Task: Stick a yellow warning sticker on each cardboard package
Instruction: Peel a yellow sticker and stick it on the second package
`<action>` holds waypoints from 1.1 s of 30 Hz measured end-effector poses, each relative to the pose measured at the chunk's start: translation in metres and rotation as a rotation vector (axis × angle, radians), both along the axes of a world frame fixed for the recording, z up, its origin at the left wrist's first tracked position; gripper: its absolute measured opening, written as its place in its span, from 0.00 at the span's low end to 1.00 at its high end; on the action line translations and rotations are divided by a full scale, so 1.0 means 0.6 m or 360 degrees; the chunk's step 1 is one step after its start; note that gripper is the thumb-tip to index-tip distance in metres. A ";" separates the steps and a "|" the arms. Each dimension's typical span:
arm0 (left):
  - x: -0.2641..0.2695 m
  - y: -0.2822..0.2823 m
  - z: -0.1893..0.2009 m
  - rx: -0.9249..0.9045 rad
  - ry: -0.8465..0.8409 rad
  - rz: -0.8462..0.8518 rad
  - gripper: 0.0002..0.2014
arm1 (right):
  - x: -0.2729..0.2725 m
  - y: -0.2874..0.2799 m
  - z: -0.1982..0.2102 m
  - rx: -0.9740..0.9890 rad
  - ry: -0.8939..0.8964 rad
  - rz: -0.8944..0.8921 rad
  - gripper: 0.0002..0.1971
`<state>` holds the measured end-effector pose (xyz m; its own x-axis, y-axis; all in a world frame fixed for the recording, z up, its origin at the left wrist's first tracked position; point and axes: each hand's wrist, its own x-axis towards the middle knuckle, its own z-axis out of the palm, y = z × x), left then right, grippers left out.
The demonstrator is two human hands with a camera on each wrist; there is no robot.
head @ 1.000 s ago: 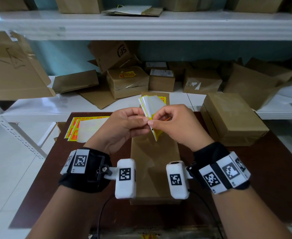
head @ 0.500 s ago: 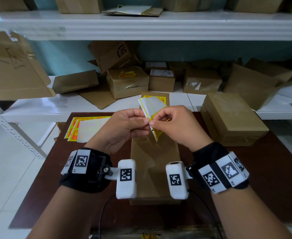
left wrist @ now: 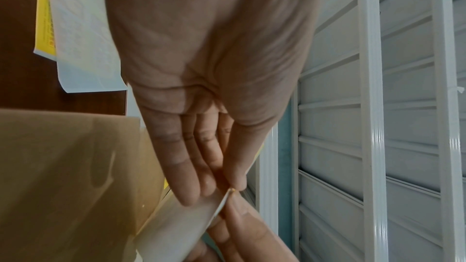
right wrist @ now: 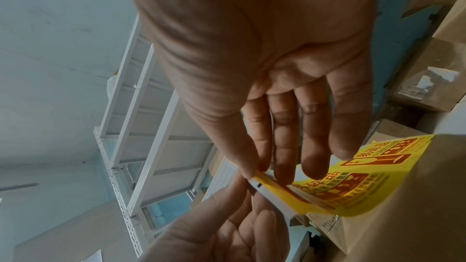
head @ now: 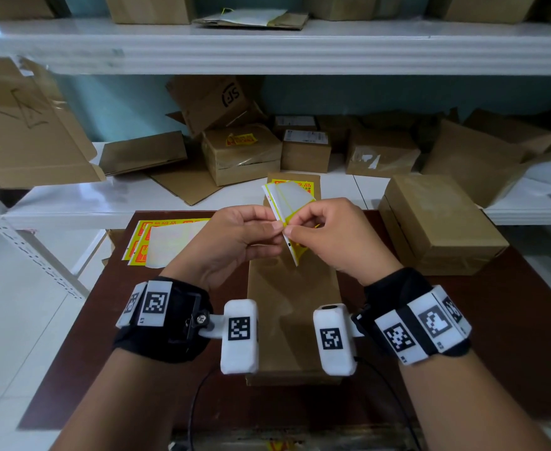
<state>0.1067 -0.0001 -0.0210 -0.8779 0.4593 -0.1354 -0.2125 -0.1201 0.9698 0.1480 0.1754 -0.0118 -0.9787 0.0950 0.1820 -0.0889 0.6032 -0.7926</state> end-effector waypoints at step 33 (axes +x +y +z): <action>0.002 0.002 -0.004 -0.0313 0.0116 -0.0064 0.08 | -0.003 -0.001 -0.006 -0.0173 -0.0166 0.0027 0.06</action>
